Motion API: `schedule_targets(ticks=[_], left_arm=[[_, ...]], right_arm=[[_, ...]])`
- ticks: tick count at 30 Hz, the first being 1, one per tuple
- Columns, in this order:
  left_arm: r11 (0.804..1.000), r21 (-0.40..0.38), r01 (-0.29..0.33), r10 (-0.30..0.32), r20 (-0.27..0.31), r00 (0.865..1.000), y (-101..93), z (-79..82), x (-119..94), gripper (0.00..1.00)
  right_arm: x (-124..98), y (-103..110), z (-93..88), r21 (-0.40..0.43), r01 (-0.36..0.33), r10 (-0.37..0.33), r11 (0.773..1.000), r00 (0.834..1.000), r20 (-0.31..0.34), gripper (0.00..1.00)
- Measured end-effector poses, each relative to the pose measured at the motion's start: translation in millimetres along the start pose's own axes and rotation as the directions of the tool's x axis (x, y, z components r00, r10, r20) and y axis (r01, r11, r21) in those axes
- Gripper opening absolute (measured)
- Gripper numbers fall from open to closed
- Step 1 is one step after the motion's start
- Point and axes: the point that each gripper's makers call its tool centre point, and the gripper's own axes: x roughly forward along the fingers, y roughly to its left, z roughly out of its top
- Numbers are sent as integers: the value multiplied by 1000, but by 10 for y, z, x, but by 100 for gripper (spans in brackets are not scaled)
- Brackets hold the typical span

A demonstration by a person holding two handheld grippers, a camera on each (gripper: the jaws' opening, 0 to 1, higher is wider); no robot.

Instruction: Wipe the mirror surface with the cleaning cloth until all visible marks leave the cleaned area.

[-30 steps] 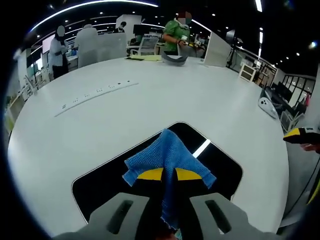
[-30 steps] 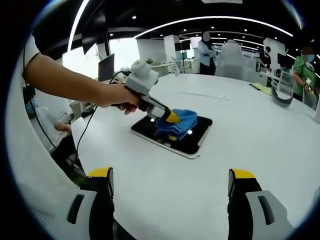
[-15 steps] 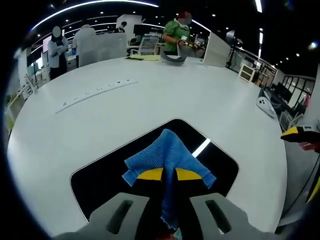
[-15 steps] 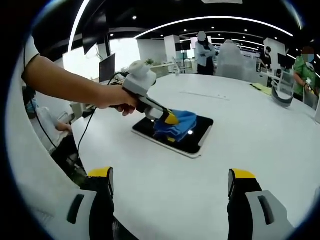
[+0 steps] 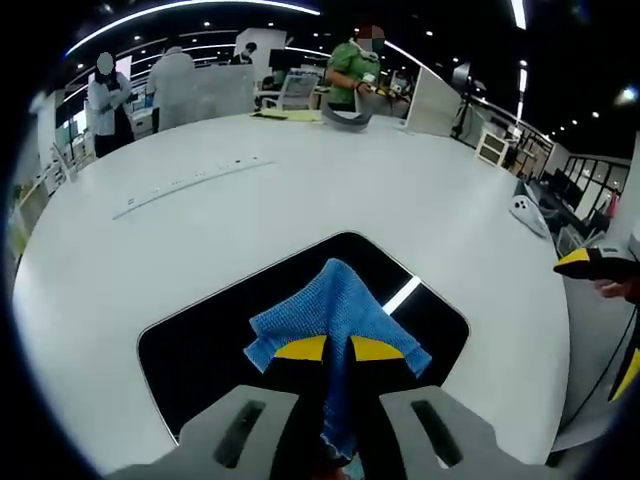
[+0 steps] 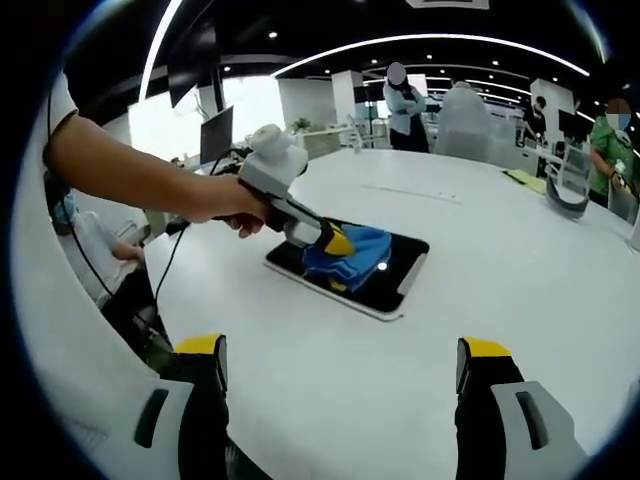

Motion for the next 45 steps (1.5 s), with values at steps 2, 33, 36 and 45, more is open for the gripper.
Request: schedule_targets(ticks=[2, 33, 36, 45], left_arm=[[1000, -2, 1, -1, 3, 1000, -9, -12, -11, 5], [999, -41, -4, 5, 22, 1000, -127, -154, -140, 5], [999, -40, -5, 6, 21, 1000, -132, -162, -147, 5], [999, -39, -5, 6, 20, 1000, -170, -197, -179, 5]], right_arm=[[3, -1, 2, 0, 0, 0, 1000, 1000, -1, 95], [-9, -51, -1, 10, 16, -16, 1000, 1000, 4, 95], [-11, -56, -5, 10, 17, -17, 1000, 1000, 5, 95], [-10, -54, -9, 11, 17, -17, 1000, 1000, 4, 95]])
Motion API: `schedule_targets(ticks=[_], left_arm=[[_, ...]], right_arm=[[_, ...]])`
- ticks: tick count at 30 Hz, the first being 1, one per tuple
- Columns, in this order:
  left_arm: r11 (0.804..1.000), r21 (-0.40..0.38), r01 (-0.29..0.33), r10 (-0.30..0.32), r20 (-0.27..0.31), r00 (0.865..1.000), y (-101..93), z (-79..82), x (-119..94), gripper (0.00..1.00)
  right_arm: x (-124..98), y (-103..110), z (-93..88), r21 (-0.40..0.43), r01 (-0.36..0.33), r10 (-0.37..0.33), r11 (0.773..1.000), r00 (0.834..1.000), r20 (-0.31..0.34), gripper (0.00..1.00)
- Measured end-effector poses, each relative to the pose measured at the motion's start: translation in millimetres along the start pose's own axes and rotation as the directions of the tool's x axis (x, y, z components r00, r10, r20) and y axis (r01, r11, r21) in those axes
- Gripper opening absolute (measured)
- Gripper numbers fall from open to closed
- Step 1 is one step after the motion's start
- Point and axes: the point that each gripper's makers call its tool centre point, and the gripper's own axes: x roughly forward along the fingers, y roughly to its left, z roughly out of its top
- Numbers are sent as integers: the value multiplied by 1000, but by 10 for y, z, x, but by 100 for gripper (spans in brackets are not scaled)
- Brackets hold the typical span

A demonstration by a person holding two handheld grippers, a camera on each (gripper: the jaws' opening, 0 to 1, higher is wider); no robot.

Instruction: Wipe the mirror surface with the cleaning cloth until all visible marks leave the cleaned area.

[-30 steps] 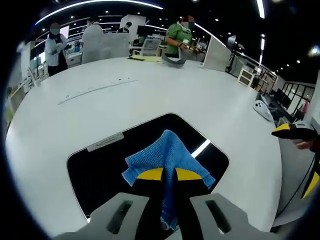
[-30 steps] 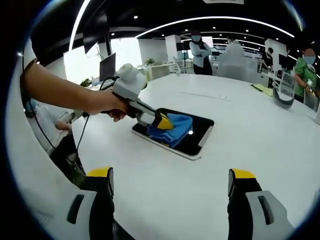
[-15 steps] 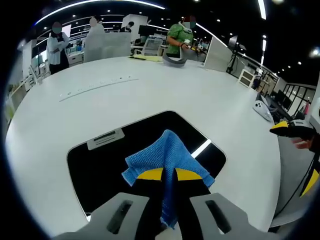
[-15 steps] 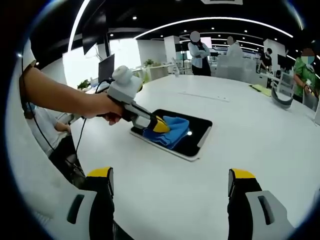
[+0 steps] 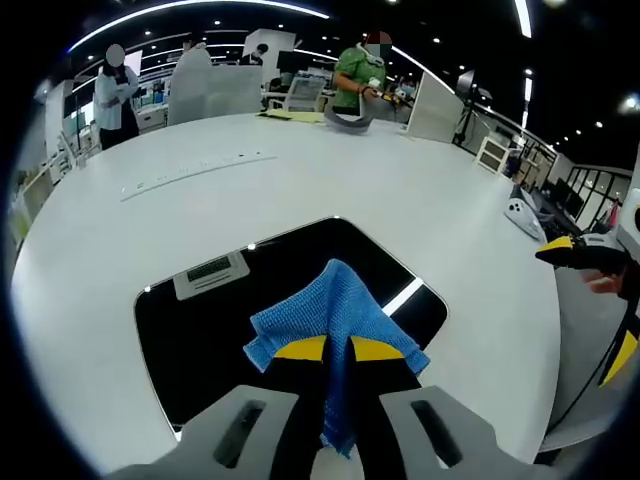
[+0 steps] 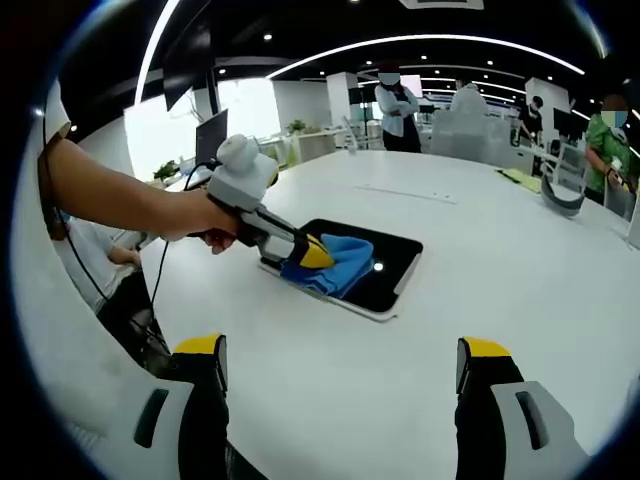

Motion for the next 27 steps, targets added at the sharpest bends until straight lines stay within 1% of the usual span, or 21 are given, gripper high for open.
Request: schedule_targets(ticks=[4, 17, 27], left_arm=[[1000, 2, 5, -5, -3, 1000, -8, -16, -13, 5], [999, -35, 7, -7, 8, 1000, -47, -68, -58, 6], [1000, -19, 5, -5, 14, 1000, -93, -111, -92, 6]], right_arm=[[4, 7, -5, -4, -4, 4, 1000, 1000, -3, 95], [17, 4, -16, -5, -9, 8, 1000, 1000, -11, 95], [52, 10, 13, -10, -18, 18, 1000, 1000, -14, 95]])
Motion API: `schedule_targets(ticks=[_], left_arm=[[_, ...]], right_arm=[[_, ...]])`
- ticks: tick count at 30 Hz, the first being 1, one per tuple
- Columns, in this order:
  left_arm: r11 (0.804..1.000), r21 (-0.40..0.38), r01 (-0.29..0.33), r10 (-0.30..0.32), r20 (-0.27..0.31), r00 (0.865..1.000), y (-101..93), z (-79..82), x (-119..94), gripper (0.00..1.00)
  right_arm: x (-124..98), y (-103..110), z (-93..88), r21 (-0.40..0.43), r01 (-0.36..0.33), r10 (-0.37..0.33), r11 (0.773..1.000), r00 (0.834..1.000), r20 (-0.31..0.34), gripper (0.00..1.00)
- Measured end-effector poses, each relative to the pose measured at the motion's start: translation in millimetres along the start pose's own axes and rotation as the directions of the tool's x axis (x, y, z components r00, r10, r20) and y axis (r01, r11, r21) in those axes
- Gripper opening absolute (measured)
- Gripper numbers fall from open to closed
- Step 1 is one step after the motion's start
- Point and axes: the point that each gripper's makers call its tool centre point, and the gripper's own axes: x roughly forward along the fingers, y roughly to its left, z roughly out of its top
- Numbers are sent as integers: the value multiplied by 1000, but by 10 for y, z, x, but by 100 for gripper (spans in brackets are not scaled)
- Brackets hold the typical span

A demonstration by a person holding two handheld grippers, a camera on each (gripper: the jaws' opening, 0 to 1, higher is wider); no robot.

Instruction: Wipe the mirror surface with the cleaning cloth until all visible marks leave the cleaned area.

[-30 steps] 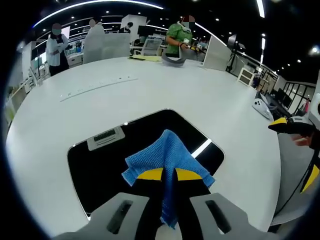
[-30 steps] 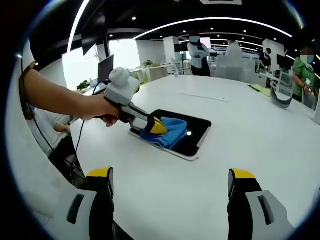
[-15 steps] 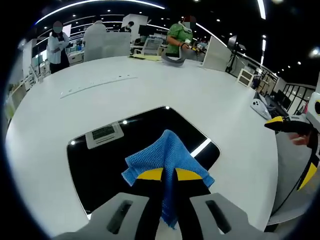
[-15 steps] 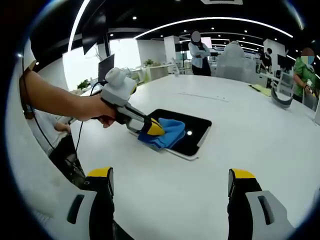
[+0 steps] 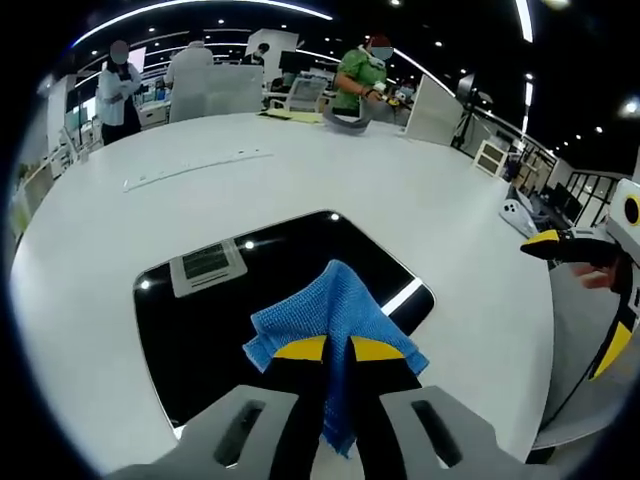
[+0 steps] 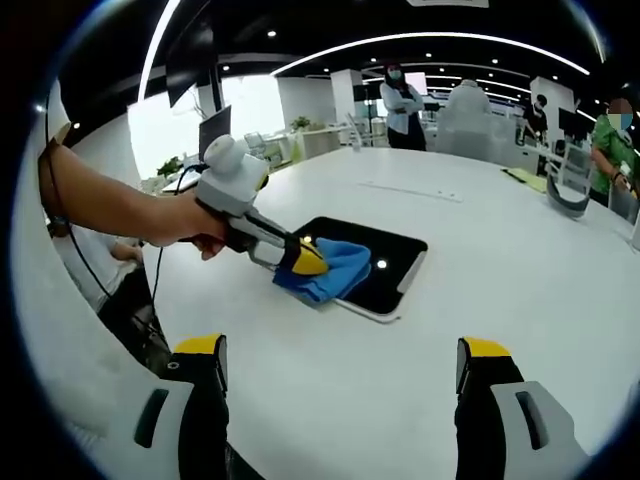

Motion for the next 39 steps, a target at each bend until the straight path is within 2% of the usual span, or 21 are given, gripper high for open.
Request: schedule_targets(ticks=[4, 16, 39], left_arm=[[1000, -25, 2, -2, 14, 1000, 2, -3, -12, 6], [999, -32, 5, -4, 29, 1000, -10, -15, -23, 6], [1000, -16, 8, -7, 19, 1000, -28, -38, -41, 6]], right_arm=[[3, 0, -19, 3, 1, -1, 1000, 1000, -4, 95], [26, 19, -20, 1, -1, 1, 1000, 1000, -5, 95], [27, 27, -54, 14, 3, -3, 1000, 1000, -11, 95]])
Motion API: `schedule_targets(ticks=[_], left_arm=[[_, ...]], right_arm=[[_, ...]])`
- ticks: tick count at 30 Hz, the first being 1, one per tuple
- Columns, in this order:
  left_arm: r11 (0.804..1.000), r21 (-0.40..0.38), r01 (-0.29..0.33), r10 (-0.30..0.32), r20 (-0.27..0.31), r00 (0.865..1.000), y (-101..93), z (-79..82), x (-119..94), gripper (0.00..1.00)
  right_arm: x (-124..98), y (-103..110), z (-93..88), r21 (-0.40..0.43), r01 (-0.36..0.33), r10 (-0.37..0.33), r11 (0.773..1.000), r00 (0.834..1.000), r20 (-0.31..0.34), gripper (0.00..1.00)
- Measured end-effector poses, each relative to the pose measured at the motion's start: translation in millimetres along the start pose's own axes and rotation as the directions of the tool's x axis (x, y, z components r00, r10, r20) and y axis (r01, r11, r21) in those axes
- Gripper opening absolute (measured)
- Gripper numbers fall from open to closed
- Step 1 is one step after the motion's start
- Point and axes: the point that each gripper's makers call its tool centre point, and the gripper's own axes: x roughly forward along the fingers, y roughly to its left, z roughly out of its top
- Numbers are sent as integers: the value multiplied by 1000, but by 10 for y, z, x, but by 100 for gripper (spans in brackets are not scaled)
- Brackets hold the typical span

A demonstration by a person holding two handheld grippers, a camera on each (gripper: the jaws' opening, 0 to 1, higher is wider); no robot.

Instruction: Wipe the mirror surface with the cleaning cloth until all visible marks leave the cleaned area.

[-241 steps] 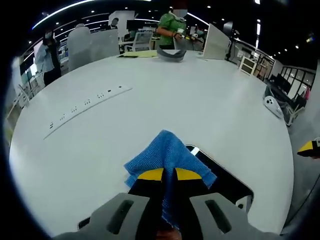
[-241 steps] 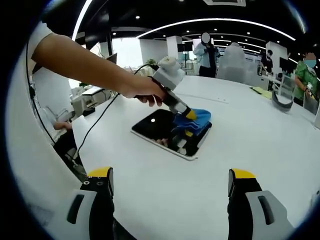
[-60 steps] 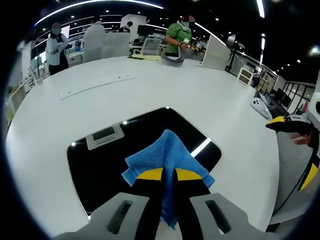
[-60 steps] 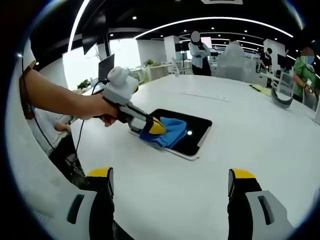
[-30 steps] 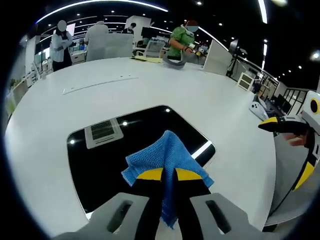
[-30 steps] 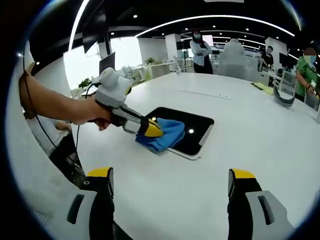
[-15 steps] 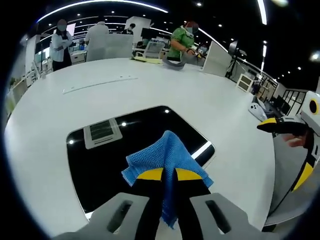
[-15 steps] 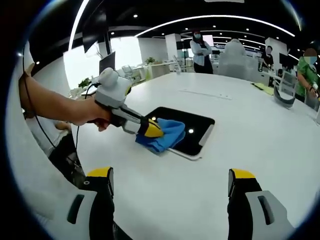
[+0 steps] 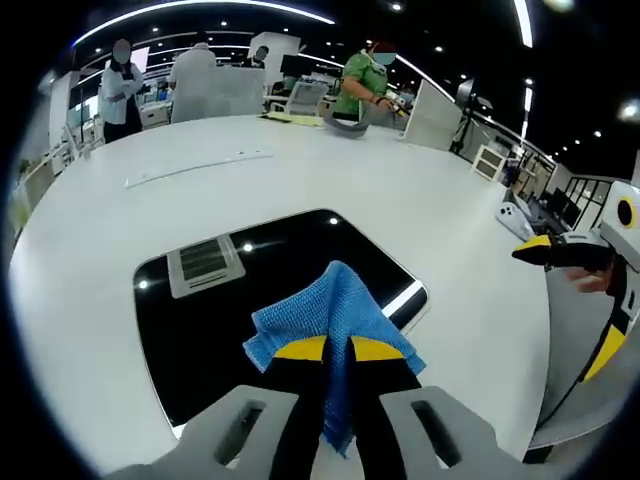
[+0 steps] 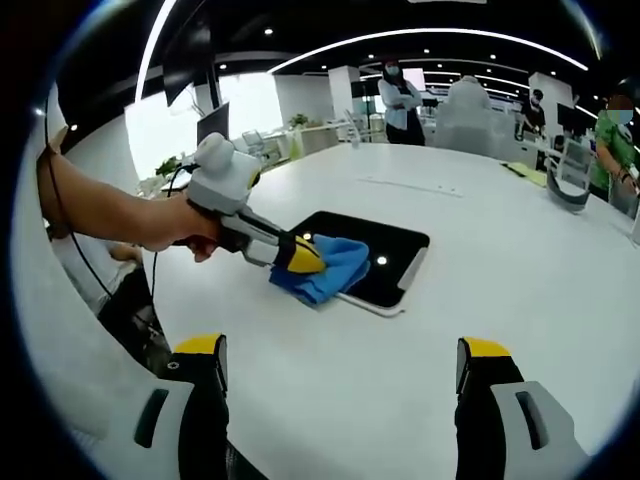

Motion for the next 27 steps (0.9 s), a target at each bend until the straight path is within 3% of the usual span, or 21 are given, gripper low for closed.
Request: schedule_targets(ticks=[13, 27], left_arm=[[1000, 17, 8, -8, 2, 1000, 9, -16, -23, 5], [1000, 2, 8, -8, 10, 1000, 84, -46, -87, 5]], right_arm=[[3, -40, 77, -9, -2, 2, 1000, 1000, 8, 95], [8, -42, 46, -8, -2, 2, 1000, 1000, 4, 95]])
